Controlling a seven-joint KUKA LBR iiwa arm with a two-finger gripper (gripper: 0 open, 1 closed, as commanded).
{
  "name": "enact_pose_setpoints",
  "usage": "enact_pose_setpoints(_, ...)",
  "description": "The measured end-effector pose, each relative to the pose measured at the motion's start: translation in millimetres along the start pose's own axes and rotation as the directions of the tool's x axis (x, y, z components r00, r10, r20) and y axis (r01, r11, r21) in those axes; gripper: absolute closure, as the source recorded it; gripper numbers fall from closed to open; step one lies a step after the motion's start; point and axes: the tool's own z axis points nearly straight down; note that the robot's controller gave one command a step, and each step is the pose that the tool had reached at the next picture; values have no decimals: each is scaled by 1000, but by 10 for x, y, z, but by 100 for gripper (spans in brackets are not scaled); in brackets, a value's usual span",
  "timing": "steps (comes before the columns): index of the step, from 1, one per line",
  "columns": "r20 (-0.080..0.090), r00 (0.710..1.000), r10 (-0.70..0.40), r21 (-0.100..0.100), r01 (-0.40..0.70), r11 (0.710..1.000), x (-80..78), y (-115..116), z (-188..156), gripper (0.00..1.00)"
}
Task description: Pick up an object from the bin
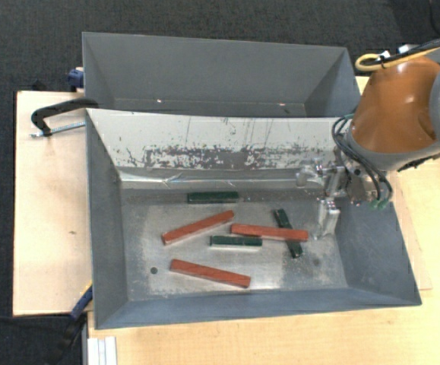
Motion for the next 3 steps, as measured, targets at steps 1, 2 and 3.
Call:
enact_pose_setpoints(1,-1,995,-95,-1,95,995,229,135,944,100)
enact_pose_setpoints(2,-1,995,-96,-1,96,995,229,136,945,100)
enact_pose_setpoints(3,4,997,-71,0,71,997,357,322,-688,100)
